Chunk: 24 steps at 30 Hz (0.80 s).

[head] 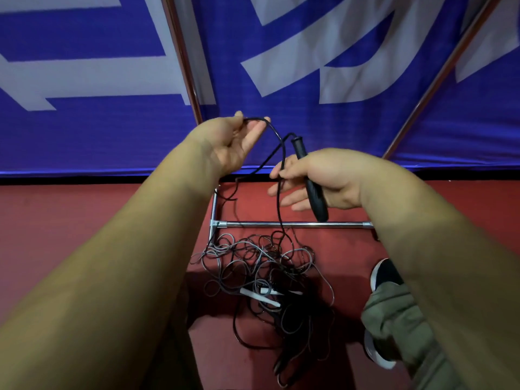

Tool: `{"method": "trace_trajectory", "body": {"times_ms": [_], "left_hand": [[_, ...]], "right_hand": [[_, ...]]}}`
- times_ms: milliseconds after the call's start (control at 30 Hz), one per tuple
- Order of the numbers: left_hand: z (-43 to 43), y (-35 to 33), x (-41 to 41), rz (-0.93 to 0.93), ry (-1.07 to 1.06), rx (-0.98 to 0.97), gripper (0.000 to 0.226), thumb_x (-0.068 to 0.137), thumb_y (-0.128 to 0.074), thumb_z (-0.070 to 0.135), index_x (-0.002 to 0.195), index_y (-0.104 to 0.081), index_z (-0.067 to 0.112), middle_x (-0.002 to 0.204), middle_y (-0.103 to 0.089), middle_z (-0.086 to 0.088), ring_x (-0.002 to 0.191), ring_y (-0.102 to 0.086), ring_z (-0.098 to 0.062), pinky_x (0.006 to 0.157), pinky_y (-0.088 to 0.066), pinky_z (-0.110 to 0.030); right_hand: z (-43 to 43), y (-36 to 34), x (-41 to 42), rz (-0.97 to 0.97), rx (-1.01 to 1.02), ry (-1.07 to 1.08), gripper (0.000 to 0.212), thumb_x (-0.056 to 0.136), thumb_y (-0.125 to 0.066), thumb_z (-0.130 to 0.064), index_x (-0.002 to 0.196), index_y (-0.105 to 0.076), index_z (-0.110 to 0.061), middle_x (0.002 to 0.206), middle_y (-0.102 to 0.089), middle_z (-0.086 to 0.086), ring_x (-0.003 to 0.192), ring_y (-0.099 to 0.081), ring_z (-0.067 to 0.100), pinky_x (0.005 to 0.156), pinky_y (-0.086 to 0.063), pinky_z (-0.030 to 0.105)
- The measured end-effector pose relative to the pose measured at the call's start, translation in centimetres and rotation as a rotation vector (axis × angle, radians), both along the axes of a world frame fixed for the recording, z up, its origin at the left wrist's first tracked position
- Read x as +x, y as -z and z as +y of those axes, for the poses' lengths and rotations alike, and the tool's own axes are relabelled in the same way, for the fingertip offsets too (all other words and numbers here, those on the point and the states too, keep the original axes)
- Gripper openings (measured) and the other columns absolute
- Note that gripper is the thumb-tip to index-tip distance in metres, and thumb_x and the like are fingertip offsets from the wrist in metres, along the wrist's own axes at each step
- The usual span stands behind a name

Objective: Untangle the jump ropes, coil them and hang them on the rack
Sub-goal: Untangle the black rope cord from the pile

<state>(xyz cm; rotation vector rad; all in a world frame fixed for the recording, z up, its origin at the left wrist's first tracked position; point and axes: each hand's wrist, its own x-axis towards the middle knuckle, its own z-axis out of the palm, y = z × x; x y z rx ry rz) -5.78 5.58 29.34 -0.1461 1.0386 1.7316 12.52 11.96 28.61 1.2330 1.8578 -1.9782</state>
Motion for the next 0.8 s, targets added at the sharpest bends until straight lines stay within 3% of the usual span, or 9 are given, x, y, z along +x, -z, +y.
{"method": "trace_trajectory", "body": {"times_ms": [100,167,233,300,433,533,667,733,800], "left_hand": [[-0.1,0.3,-0.3,0.006,0.041,-0.036,0.029,0.111,-0.034,-0.002,0.127,-0.051,-0.019,0.106,-0.069,-0.032,0.105,-0.073,-0.043,0.087,-0.064,-0.042],[-0.2,0.5,-0.1,0.093,0.213,-0.108,0.045,0.104,-0.022,-0.011,0.143,-0.044,-0.016,0.132,-0.062,-0.032,0.126,-0.064,-0.044,0.107,-0.054,-0.050],[-0.6,0.7,0.9,0.413,0.546,-0.300,0.057,0.098,-0.021,-0.011,0.143,-0.054,-0.002,0.133,-0.068,-0.018,0.119,-0.069,-0.031,0.107,-0.054,-0.048],[-1.2,0.8,2.2,0.707,0.886,-0.419,0.055,0.095,-0.026,-0.012,0.130,-0.064,0.008,0.125,-0.074,-0.007,0.106,-0.073,-0.020,0.096,-0.056,-0.038],[-1.8,1.0,3.8,0.893,1.329,-0.399,0.039,0.098,-0.056,-0.006,0.126,-0.070,0.016,0.125,-0.076,0.004,0.126,-0.068,-0.017,0.106,-0.051,-0.038],[-1.7,1.6,4.0,0.891,1.303,-0.346,0.027,0.100,-0.070,0.016,0.124,-0.072,0.028,0.130,-0.074,0.002,0.125,-0.066,-0.017,0.106,-0.051,-0.037],[-1.5,2.1,4.1,0.940,1.252,-0.312,0.022,0.100,-0.072,0.026,0.121,-0.070,0.022,0.130,-0.073,-0.006,0.128,-0.066,-0.026,0.113,-0.047,-0.043],[-1.6,2.0,4.0,0.843,1.310,-0.280,0.015,0.104,-0.065,0.026,0.118,-0.064,0.020,0.127,-0.075,-0.010,0.129,-0.066,-0.031,0.118,-0.044,-0.049],[-1.7,1.4,4.1,0.710,1.305,-0.239,0.010,0.108,-0.057,0.025,0.116,-0.055,0.019,0.124,-0.075,-0.016,0.125,-0.067,-0.038,0.112,-0.049,-0.053]], "right_hand": [[-0.3,-0.3,-0.2,0.113,-0.012,0.140,0.018,0.113,-0.050,-0.023,0.106,-0.066,-0.020,0.092,-0.082,0.007,0.093,-0.079,0.029,0.086,-0.063,0.042],[-0.3,-0.7,-0.4,0.194,-0.040,0.280,0.017,0.113,-0.049,-0.021,0.107,-0.064,-0.019,0.081,-0.080,0.005,0.078,-0.081,0.023,0.069,-0.063,0.034],[0.0,-1.1,-0.7,0.292,-0.123,0.428,0.015,0.113,-0.049,-0.019,0.108,-0.063,-0.017,0.086,-0.082,0.005,0.079,-0.081,0.022,0.064,-0.064,0.031],[0.3,-1.5,-0.7,0.379,-0.221,0.551,0.016,0.113,-0.046,-0.016,0.108,-0.061,-0.015,0.092,-0.083,0.006,0.082,-0.082,0.021,0.065,-0.064,0.031],[0.7,-1.9,-0.4,0.511,-0.306,0.726,0.019,0.114,-0.042,-0.011,0.110,-0.060,-0.006,0.103,-0.082,0.009,0.090,-0.081,0.021,0.073,-0.067,0.033],[0.9,-1.9,-0.3,0.565,-0.370,0.817,0.029,0.114,-0.040,-0.008,0.106,-0.065,0.004,0.103,-0.081,0.011,0.099,-0.079,0.023,0.078,-0.067,0.036],[1.4,-2.0,0.0,0.624,-0.399,0.895,0.031,0.113,-0.038,-0.005,0.097,-0.062,0.005,0.093,-0.081,0.015,0.105,-0.077,0.029,0.084,-0.066,0.043],[1.8,-1.7,0.0,0.611,-0.388,0.912,0.027,0.113,-0.038,-0.005,0.103,-0.060,0.006,0.103,-0.080,0.018,0.101,-0.078,0.030,0.080,-0.067,0.045],[2.3,-1.5,0.0,0.551,-0.370,0.918,0.023,0.111,-0.038,-0.004,0.112,-0.057,0.007,0.112,-0.075,0.024,0.096,-0.077,0.034,0.079,-0.066,0.050]]}}
